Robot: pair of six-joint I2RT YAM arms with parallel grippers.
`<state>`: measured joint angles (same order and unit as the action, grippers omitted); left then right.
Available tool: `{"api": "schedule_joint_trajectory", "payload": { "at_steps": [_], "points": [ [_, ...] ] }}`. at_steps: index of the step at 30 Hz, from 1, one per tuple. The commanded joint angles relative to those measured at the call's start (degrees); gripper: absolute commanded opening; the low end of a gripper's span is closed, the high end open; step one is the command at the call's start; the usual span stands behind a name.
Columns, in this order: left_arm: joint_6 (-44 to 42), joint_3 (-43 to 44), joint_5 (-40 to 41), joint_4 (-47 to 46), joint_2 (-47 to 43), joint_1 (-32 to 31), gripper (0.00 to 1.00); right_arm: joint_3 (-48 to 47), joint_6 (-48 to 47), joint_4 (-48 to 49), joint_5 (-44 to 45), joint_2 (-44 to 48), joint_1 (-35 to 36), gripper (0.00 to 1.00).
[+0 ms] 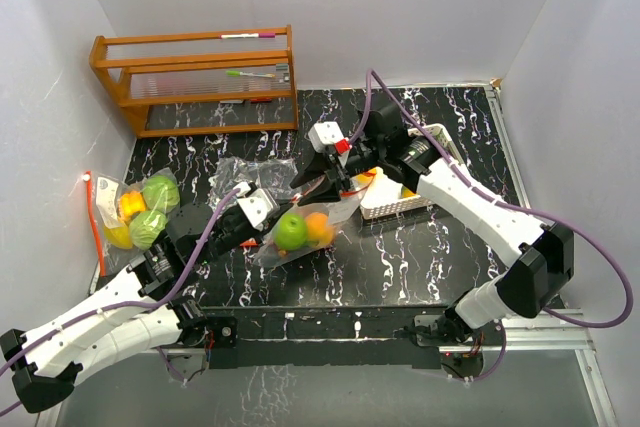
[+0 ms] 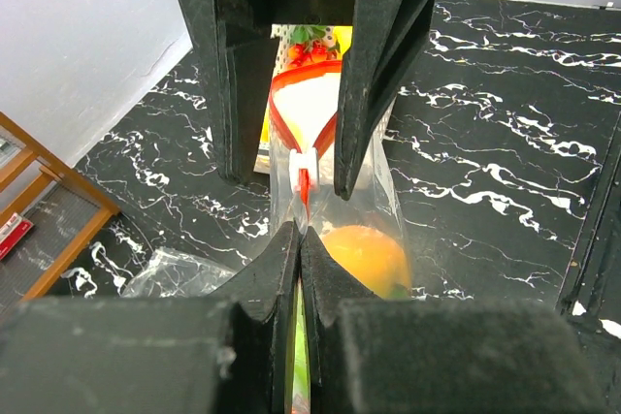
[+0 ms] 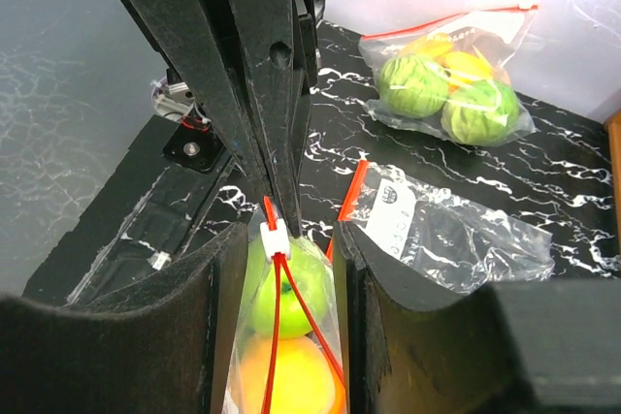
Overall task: Place the food in the zip-top bag and seal the zipper
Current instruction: Zip the zipper food storage bag.
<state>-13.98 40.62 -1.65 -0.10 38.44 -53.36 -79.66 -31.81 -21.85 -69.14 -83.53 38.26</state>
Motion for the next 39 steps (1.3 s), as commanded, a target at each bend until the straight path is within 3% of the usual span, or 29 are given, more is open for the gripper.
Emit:
{"api": "schedule_joint_trajectory", "payload": {
  "at_steps": [1,5,7,18,39],
  "points": [
    [-0.4,1.4,0.7,-1.0,-1.1,0.2,0.0,-3.2,-1.4,-1.0,-0.8,-0.4,0.5,0.43],
    [-0.3,1.3,0.7,-1.1,-1.0,0.2,0.0,-3.4,-1.5,-1.4,-0.5,-0.3,0.5,0.41],
    [-0.4,1.3,0.8,-1.1,-1.1,0.2,0.0,-3.5,-1.5,-1.2,-0.4,-0.2,0.4,0.32],
    [-0.7,1.6,1.5,-1.0,-1.6,0.2,0.0,-3.2,-0.8,-1.1,1.0,-0.5,0.5,0.19],
    [-1.7,1.5,8.5,-1.6,-7.9,0.1,0.0,4.9,1.1,-0.4,16.5,4.5,-2.2,0.13]
  ]
}}
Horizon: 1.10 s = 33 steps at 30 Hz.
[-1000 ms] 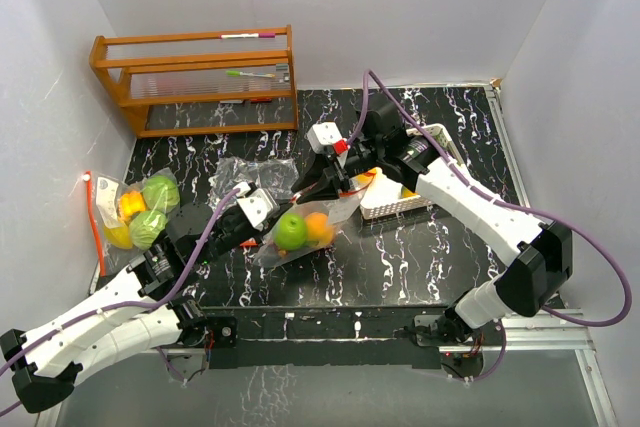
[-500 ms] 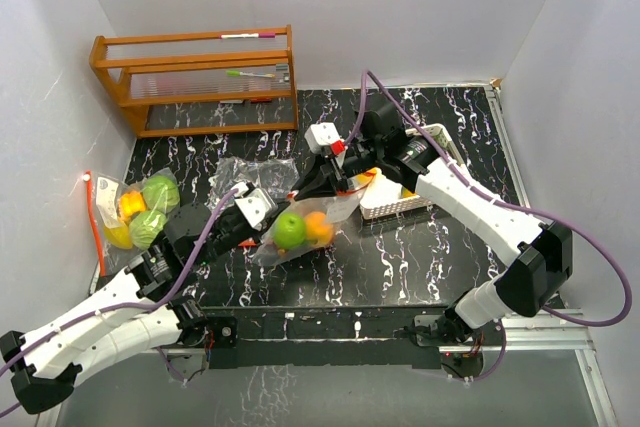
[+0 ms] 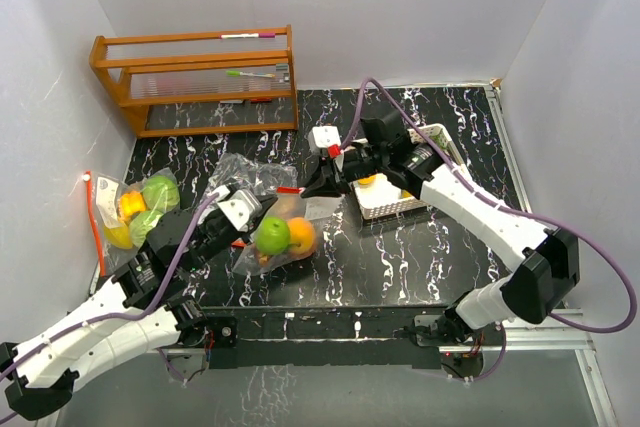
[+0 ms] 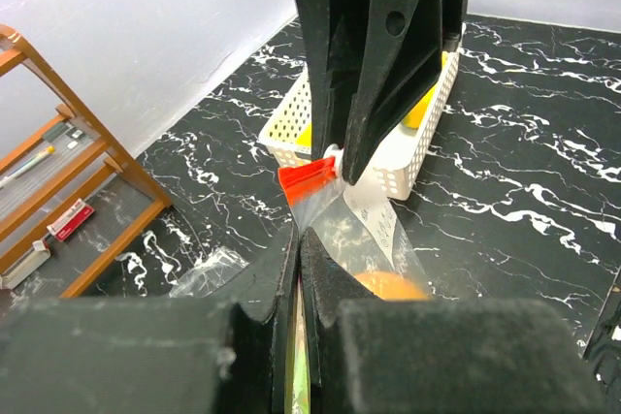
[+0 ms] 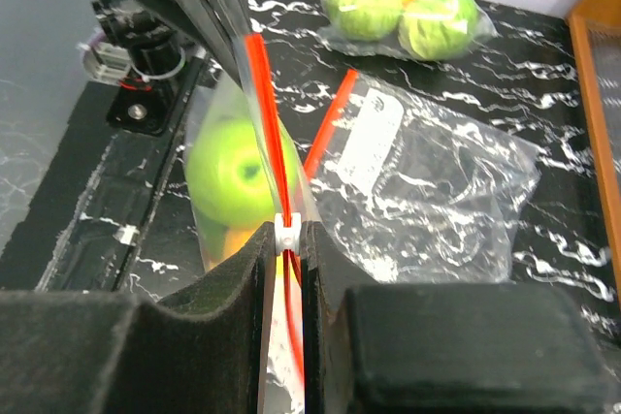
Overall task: Place the food in the zip-top bag and seal the zipper
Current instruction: Zip the zipper food storage bag.
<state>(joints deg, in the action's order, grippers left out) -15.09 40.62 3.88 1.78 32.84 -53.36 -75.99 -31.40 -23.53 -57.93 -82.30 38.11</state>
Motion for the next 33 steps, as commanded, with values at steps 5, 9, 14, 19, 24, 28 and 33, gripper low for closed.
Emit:
{"api": "schedule_joint_trajectory", "payload": {
  "at_steps": [5,9,14,19,24,28,33],
  "points": [
    [-0.4,0.7,7.2,-6.0,-3.6,0.2,0.0,4.6,1.6,1.1,6.6,5.5,-3.4,0.14],
    [-0.6,0.6,9.7,-7.1,-4.7,0.1,0.0,8.5,2.3,1.4,8.8,8.3,-4.6,0.14],
    [-0.7,1.7,11.7,-6.9,-4.4,0.1,0.0,12.3,3.0,1.4,11.2,11.4,-7.4,0.14],
    [-1.0,2.4,14.9,-8.0,-3.8,0.2,0.0,15.4,4.9,2.3,11.1,13.8,-9.5,0.14],
    [-1.7,3.0,17.3,-9.3,-3.1,0.2,0.0,18.8,7.3,4.7,12.3,16.4,-10.2,0.14],
    [-2.3,3.6,20.4,-9.5,-2.4,0.1,0.0,20.6,8.3,5.6,12.5,17.7,-10.7,0.14],
    [-2.4,4.0,23.7,-10.2,-2.2,0.2,0.0,21.9,9.2,5.7,13.3,18.9,-11.2,0.14]
  ]
}}
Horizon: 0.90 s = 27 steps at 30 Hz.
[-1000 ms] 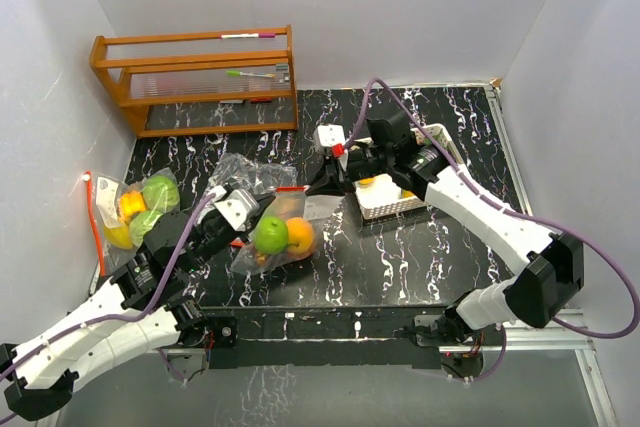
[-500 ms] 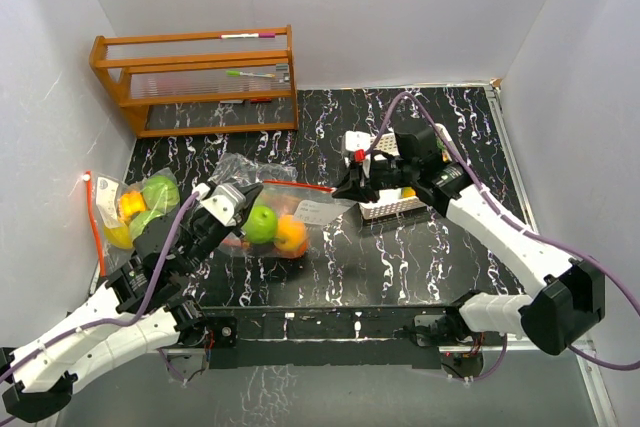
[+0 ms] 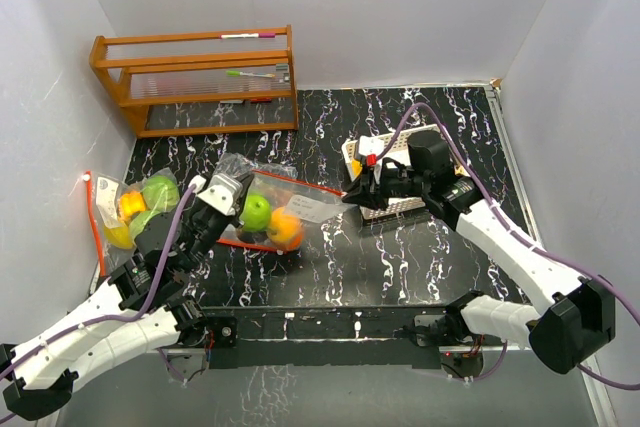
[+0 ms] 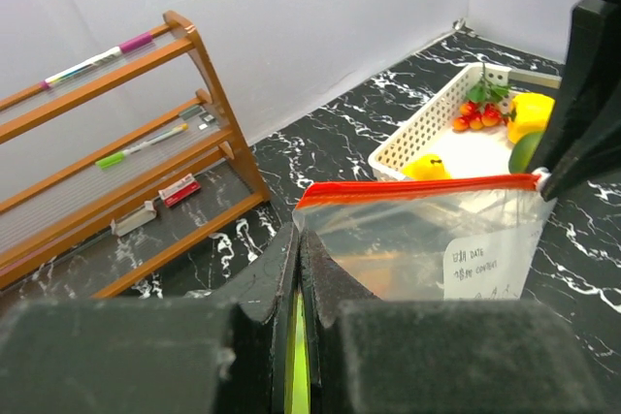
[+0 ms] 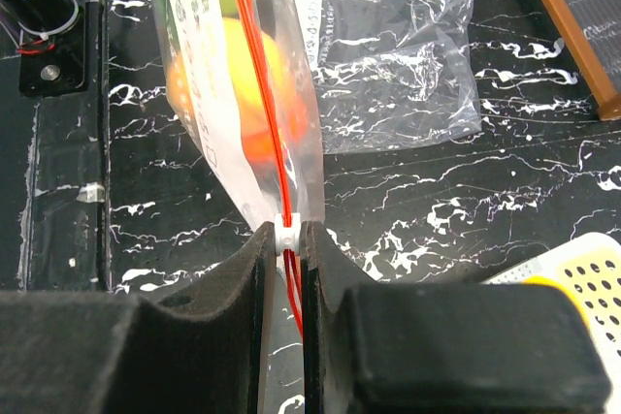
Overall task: Place the food in the zip-top bag and seal the zipper
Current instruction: Zip the zipper food storage bag.
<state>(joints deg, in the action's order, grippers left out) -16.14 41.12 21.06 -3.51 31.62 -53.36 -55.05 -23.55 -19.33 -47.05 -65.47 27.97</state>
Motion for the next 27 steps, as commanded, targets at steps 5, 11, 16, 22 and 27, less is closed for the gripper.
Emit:
{"api": "schedule_joint_trajectory", "payload": {
  "at_steps": [5,11,16,22,27],
  "points": [
    [-1.4,3.4,7.6,-5.7,-1.0,0.2,0.0,2.0,2.1,1.6,3.6,3.5,-1.5,0.14],
    [-1.4,3.5,7.9,-6.0,-0.8,0.2,0.0,2.1,2.5,1.6,4.6,3.9,-1.8,0.14],
    [-1.6,3.0,8.9,-6.4,-0.9,0.2,0.0,2.2,3.1,1.6,6.5,3.1,-1.8,0.14],
    [-1.4,2.5,9.0,-7.2,-0.3,0.2,0.0,1.3,5.1,3.2,8.5,3.0,-1.8,0.41],
    [-1.8,3.9,8.5,-9.5,3.0,0.2,0.0,0.0,12.3,10.1,10.3,3.8,-1.8,0.85]
  ]
}}
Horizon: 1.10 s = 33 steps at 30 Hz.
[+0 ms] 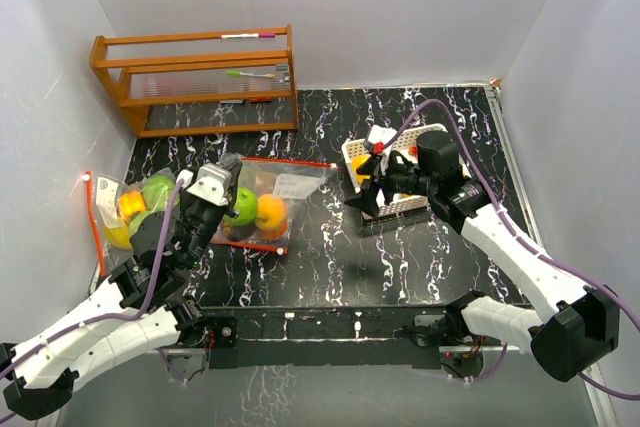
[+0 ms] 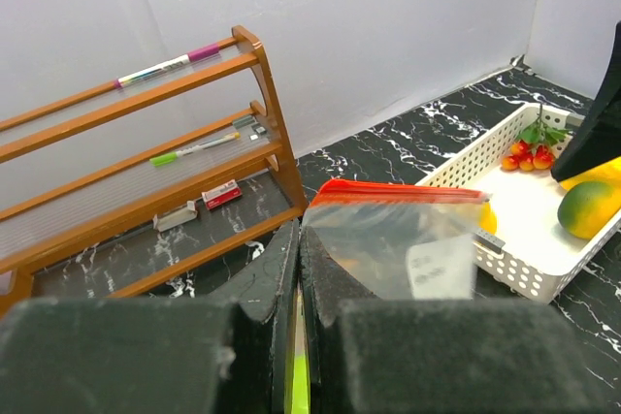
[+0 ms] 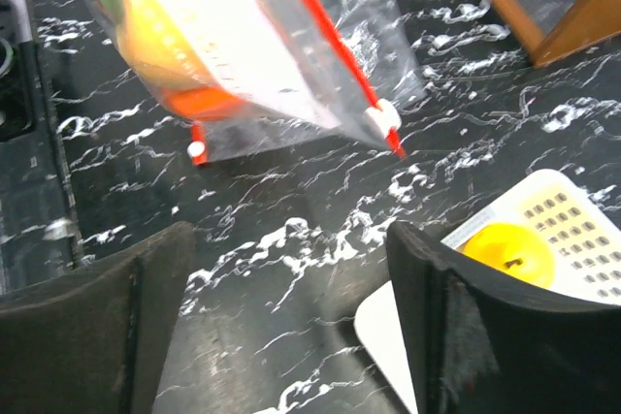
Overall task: Place the food in the zip-top bag and seal the zipper
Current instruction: Zip the zipper food storage bag, then place the zipper food storage bag at the center of the board.
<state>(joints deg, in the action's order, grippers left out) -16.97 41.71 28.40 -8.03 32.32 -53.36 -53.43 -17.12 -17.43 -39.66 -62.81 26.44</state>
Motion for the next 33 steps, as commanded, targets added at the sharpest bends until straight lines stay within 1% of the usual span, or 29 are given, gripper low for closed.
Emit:
{"api": "schedule_joint_trajectory", "payload": {
  "at_steps": [1,2,4,6,8,9,10,12,15,18,21,23,26,29,33],
  "points": [
    [-1.1,3.8,1.4,-5.4,3.4,0.2,0.0,-2.5,8.2,8.6,5.0,0.9,-0.3,0.93],
    [-0.7,4.8,2.0,-5.3,4.7,0.2,0.0,-3.5,10.4,8.6,6.8,0.5,-0.2,0.98],
    [0.9,7.7,5.0,-3.3,8.5,0.2,0.0,-4.6,14.7,8.6,8.2,-0.6,-0.3,0.99],
    [1.5,11.4,8.8,-1.0,13.3,0.3,0.0,-5.2,18.5,8.5,7.3,-2.0,-0.3,0.99],
    [1.2,13.1,10.9,-3.1,17.2,1.0,0.0,-5.1,21.2,8.4,5.7,-3.4,-0.2,0.99],
    [1.3,13.5,10.3,-4.9,18.7,2.5,0.0,-4.9,22.8,8.5,5.3,-4.0,-0.3,0.99],
    [2.1,14.5,9.1,-6.5,20.1,4.2,0.0,-4.6,23.7,8.8,4.8,-4.5,-0.3,0.99],
    [5.4,16.5,3.4,-8.3,23.5,9.5,0.0,-3.8,24.9,10.3,3.3,-5.0,-0.2,0.98],
    [12.5,20.4,-7.2,-7.9,29.9,18.5,0.0,-2.7,26.7,12.6,1.6,-4.8,-0.3,0.98],
    [16.8,21.8,-13.1,-8.1,34.2,24.8,0.0,-2.3,27.2,13.3,0.9,-4.5,-0.3,0.98],
    [20.4,19.5,-16.4,-10.2,32.1,29.9,0.0,-1.8,27.2,13.0,1.0,-4.4,-0.3,0.99],
    [20.5,18.4,-15.9,-10.2,29.8,32.3,0.0,-1.1,27.1,13.0,0.7,-4.8,-0.3,0.99],
    [18.5,18.2,-13.0,-6.7,27.1,34.2,0.0,0.3,27.4,14.0,0.0,-5.6,-0.2,0.99],
    [17.4,17.2,-8.1,-4.8,24.7,34.9,0.0,1.1,28.0,14.9,-0.4,-6.9,-0.1,0.98],
    [19.5,10.7,-4.1,-7.1,23.2,35.4,0.0,1.2,28.7,15.1,0.4,-9.5,0.3,0.95]
  ]
}}
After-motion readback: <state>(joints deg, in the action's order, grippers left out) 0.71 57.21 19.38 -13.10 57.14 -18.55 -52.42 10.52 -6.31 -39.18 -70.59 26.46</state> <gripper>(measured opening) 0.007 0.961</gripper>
